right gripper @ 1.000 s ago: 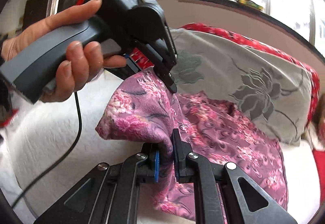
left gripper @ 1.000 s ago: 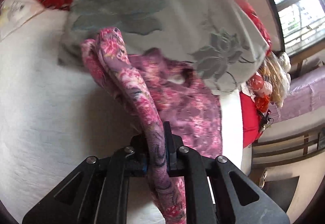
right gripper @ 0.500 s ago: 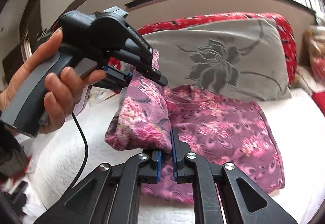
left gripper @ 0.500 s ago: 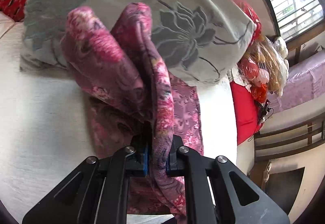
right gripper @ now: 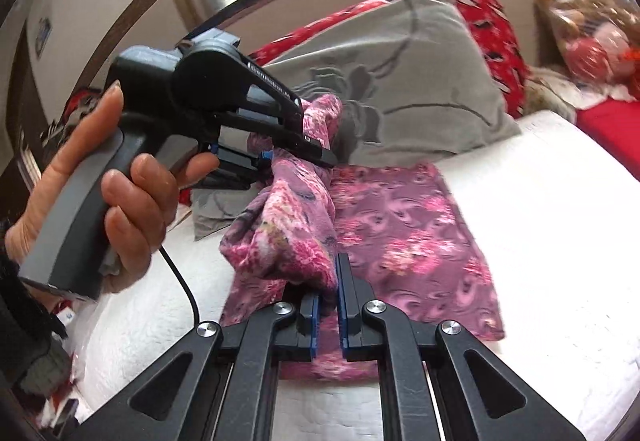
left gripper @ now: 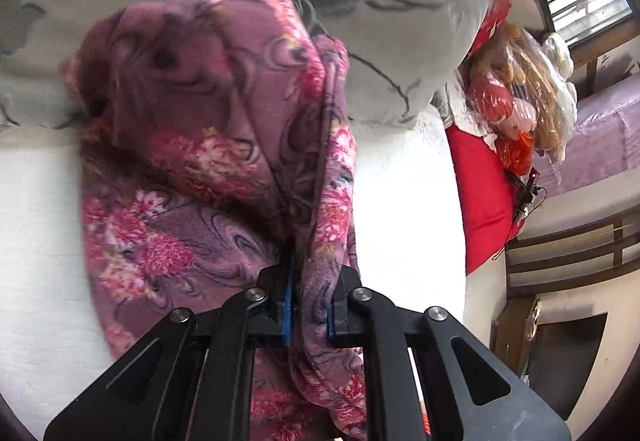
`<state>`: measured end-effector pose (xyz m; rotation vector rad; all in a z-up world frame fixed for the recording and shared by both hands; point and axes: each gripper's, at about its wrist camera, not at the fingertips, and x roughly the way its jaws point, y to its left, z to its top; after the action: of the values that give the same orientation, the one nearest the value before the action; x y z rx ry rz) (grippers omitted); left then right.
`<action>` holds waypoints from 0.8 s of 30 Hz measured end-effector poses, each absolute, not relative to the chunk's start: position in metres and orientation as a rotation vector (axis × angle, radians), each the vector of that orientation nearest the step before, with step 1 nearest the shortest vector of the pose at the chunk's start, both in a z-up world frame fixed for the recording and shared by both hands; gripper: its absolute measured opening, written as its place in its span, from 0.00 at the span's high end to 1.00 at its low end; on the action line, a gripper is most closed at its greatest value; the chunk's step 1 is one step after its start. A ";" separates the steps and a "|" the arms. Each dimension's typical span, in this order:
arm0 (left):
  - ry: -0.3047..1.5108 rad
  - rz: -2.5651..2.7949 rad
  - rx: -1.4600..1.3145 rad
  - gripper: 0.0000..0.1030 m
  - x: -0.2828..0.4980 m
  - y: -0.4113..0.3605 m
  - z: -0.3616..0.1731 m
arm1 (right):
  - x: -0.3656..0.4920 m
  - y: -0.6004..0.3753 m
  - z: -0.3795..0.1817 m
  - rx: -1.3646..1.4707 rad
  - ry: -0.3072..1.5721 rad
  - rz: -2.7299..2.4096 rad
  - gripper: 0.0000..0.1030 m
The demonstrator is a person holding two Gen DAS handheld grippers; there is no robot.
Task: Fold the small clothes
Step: 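Lift and fold the held shirt side over the body with both grippers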
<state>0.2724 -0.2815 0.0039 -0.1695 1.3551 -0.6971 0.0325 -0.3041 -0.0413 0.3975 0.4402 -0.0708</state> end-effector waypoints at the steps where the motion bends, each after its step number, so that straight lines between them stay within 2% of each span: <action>1: 1.365 -0.696 -0.165 0.91 0.272 -0.287 -0.001 | 0.030 -0.311 -0.044 0.414 0.444 -0.080 0.94; 8: 1.430 -0.652 -0.117 0.91 0.267 -0.314 -0.039 | 0.025 -0.346 -0.074 0.532 0.512 -0.122 0.94; 10: 1.439 -0.645 -0.124 0.88 0.266 -0.314 -0.046 | 0.027 -0.355 -0.088 0.585 0.545 -0.125 0.94; 12: 1.441 -0.648 -0.145 0.81 0.265 -0.311 -0.045 | 0.029 -0.363 -0.100 0.639 0.572 -0.126 0.93; 14: 1.451 -0.673 -0.175 0.73 0.263 -0.304 -0.040 | 0.034 -0.369 -0.113 0.694 0.612 -0.127 0.85; 19: 1.363 -0.692 -0.252 0.66 0.259 -0.258 -0.010 | 0.030 -0.375 -0.123 0.736 0.680 -0.144 0.81; 20: 1.325 -0.673 -0.263 0.61 0.259 -0.241 -0.003 | 0.028 -0.376 -0.120 0.731 0.687 -0.143 0.78; 21: 1.291 -0.641 -0.269 0.54 0.260 -0.224 0.002 | 0.022 -0.377 -0.114 0.725 0.688 -0.144 0.77; 22: 1.258 -0.594 -0.266 0.52 0.260 -0.208 0.004 | 0.016 -0.380 -0.106 0.720 0.667 -0.147 0.76; 24: 1.213 -0.480 -0.243 0.51 0.263 -0.175 0.003 | 0.004 -0.388 -0.086 0.699 0.580 -0.159 0.66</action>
<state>0.2631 -0.1753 0.0034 -0.2433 1.2133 -0.4802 0.0037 -0.3877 -0.0863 0.6993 0.5800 -0.1594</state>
